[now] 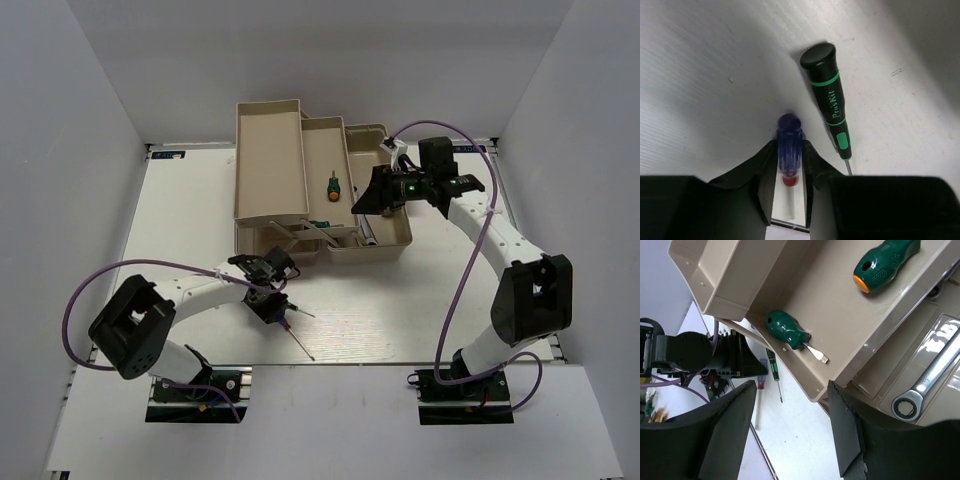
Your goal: Sort the tools into containers
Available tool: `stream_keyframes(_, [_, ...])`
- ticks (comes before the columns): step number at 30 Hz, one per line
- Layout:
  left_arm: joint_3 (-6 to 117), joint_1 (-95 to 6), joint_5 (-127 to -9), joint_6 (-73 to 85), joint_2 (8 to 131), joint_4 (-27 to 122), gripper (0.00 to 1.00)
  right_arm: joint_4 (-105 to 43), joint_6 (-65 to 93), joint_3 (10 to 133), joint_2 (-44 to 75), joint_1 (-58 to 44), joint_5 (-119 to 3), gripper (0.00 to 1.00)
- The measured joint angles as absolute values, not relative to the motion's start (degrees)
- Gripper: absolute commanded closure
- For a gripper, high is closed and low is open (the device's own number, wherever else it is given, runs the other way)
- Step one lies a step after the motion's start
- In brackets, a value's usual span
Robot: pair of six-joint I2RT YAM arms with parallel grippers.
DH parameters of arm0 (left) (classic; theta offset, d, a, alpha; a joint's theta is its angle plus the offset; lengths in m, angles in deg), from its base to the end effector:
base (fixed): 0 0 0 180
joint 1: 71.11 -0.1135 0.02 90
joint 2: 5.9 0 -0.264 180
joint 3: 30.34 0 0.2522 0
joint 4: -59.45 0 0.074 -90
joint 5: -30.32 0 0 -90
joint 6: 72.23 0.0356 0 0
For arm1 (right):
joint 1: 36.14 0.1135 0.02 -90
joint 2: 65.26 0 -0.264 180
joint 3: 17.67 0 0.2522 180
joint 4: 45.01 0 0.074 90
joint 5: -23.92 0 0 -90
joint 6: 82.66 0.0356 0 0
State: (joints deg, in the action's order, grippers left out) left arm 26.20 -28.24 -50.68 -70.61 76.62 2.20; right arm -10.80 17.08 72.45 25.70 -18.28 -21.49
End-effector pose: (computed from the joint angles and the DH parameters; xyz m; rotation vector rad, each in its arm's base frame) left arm 0.1688 -0.1491 0.1564 -1.1534 2.7145 -0.0631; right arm 0.3330 0.1336 0.3167 -0.6074 2.1049 1.1189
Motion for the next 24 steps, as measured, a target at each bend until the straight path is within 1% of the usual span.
stream_keyframes(2, [25.5,-28.2,-51.5,-70.3,76.2,2.7,0.73,-11.3,17.6,71.9,25.4,-18.6,-21.1,0.35])
stream_keyframes(3, [25.0,-28.2,-52.0,-70.2,75.5,3.3,0.81,-11.7,17.8,71.5,25.3,-18.8,-20.9,0.35])
stream_keyframes(6, [23.1,-28.2,-53.1,-70.2,73.4,4.1,0.91,-12.3,18.5,71.0,25.1,-19.3,-20.4,0.35])
stream_keyframes(7, [22.6,-28.1,-53.3,-70.2,72.8,4.1,1.0,-12.5,18.6,70.8,25.0,-19.5,-20.2,0.35])
stream_keyframes(11, [22.3,-27.8,-53.5,-69.1,71.2,2.4,1.0,-12.3,17.7,70.5,25.0,-19.8,-18.6,0.35])
stream_keyframes(13, [22.5,-27.6,-53.8,-67.1,68.8,2.0,1.0,-11.5,15.8,70.5,24.9,-20.0,-16.8,0.46])
stream_keyframes(14, [22.8,-27.5,-54.2,-66.0,67.2,1.8,1.0,-11.1,14.5,70.5,24.8,-20.1,-15.7,0.58])
stream_keyframes(15, [23.5,-27.4,-54.7,-64.4,65.4,1.7,1.0,-10.5,12.9,70.5,24.6,-20.2,-14.7,0.93])
stream_keyframes(16, [24.2,-27.3,-54.8,-62.9,63.5,1.8,1.0,-9.7,11.2,70.4,24.4,-20.3,-13.7,1.0])
stream_keyframes(19, [29.6,-26.6,-55.5,-57.2,58.2,2.1,1.0,-5.7,4.6,69.7,22.8,-20.8,-11.2,1.0])
stream_keyframes(23, [42.8,-25.9,-58.1,-47.2,56.1,4.0,1.0,2.7,-7.4,68.7,19.7,-21.5,-8.0,1.0])
stream_keyframes(24, [46.7,-25.9,-58.9,-44.8,56.6,4.2,1.0,4.9,-10.3,68.7,19.3,-21.6,-7.5,0.93])
